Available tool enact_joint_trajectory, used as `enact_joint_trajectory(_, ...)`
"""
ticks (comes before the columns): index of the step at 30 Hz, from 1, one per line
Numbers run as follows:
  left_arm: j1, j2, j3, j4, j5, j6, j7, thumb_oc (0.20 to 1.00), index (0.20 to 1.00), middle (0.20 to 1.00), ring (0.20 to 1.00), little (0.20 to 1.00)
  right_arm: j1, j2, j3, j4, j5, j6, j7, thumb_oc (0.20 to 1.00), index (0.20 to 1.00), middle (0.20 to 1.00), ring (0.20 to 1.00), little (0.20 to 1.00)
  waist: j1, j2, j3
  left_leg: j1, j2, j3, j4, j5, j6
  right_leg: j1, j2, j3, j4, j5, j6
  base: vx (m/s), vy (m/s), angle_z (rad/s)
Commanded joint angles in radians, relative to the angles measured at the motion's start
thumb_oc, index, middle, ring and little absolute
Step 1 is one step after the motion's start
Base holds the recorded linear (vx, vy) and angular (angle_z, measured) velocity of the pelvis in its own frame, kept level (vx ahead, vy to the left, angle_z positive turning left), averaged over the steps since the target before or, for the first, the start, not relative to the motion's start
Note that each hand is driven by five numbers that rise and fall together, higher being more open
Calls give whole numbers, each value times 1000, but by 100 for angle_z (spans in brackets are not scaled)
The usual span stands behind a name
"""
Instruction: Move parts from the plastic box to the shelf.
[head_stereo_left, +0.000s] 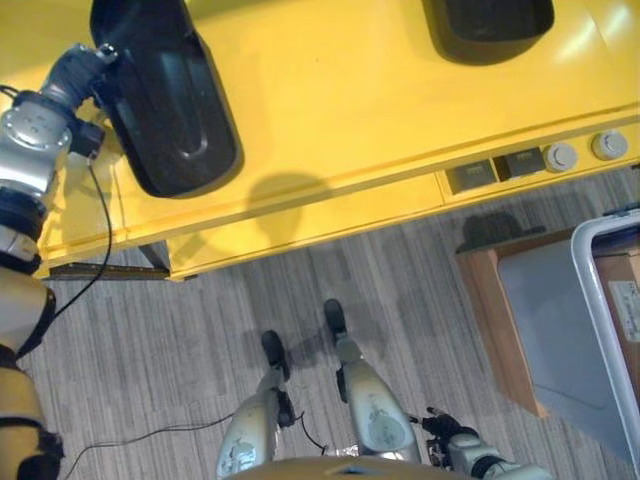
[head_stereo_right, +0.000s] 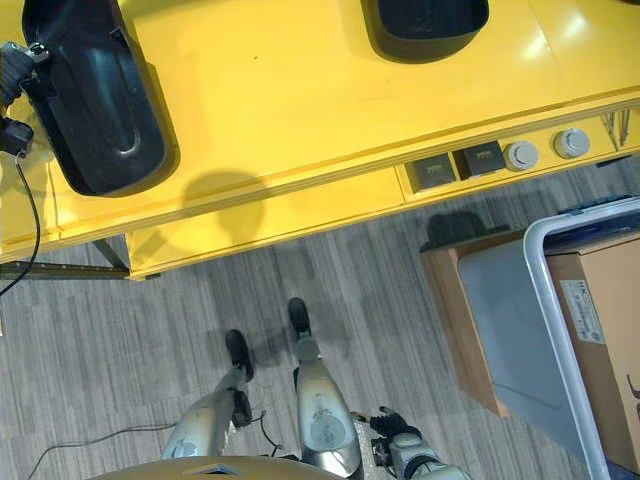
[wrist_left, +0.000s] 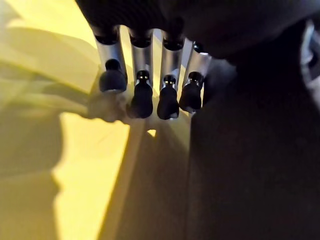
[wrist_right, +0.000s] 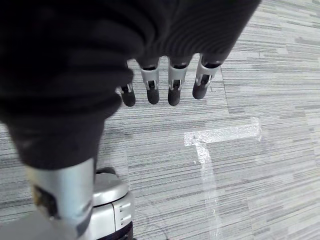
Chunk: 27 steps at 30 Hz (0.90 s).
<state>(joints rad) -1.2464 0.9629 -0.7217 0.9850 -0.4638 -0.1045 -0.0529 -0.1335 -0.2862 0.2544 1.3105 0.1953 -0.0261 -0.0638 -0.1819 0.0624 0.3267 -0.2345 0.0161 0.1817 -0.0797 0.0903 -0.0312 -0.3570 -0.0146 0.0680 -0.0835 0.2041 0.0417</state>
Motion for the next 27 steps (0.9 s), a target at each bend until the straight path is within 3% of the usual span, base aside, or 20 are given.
enact_joint_trajectory(1,-157,25,-41,75,64,-18,11,200,200,200,200,200,-6,-7,31,23,28,2,23,1000,1000,1000,1000,1000,-5,0,-33,-12,94,-77,-8,22,-80,11,-53,11,-4,-32,96,0,0,0)
enact_joint_trajectory(2,-167,24,-49,77,87,-17,18,200,200,200,200,200,-7,-8,44,20,11,2,23,1000,1000,1000,1000,1000,-5,-1,-32,-13,94,-75,-8,22,-80,9,-52,13,-4,-32,96,0,0,0)
enact_joint_trajectory(3,-192,19,-64,113,135,-15,42,470,470,470,470,470,-11,-10,65,16,-10,0,19,1000,1000,1000,1000,1000,-6,-5,-30,-16,96,-74,-8,24,-80,5,-51,16,-4,-29,95,0,0,0)
enact_joint_trajectory(4,-192,19,-64,113,135,-15,42,561,561,561,561,561,-11,-10,65,16,-10,0,19,1000,1000,1000,1000,1000,-6,-5,-30,-16,96,-74,-8,24,-80,5,-51,16,-4,-29,95,-31,-9,-3)
enact_joint_trajectory(5,-211,7,-70,139,172,-12,67,909,909,909,909,909,-14,-6,67,12,1,-3,19,1000,1000,1000,1000,1000,-7,-11,-28,-19,99,-70,-8,26,-82,1,-48,18,-4,-28,95,0,0,0)
enact_joint_trajectory(6,-211,7,-70,139,172,-12,67,1000,1000,1000,1000,1000,-14,-6,67,11,1,-2,19,1000,1000,1000,1000,1000,-7,-10,-29,-20,99,-70,-8,26,-82,0,-48,18,-4,-28,95,-32,-13,-3)
enact_joint_trajectory(14,-237,-57,-41,210,220,17,93,1000,1000,1000,1000,1000,-11,10,84,29,9,4,17,1000,1000,1000,1000,1000,-9,-22,-29,-14,107,-69,-8,30,-83,5,-43,14,-4,-33,91,-3,-5,-1)
enact_joint_trajectory(20,-266,-89,-26,227,273,31,166,1000,1000,1000,1000,1000,-7,13,79,41,15,10,15,1000,1000,1000,1000,1000,-7,-20,-45,17,109,-70,-8,20,-84,36,-42,8,-4,-44,89,9,1,0)
enact_joint_trajectory(27,-217,-74,38,104,306,13,272,1000,1000,1000,1000,1000,22,4,43,53,-11,19,16,1000,1000,1000,1000,1000,14,-8,-128,141,113,-78,-8,-17,-82,174,-49,-25,-4,-94,86,92,7,8)
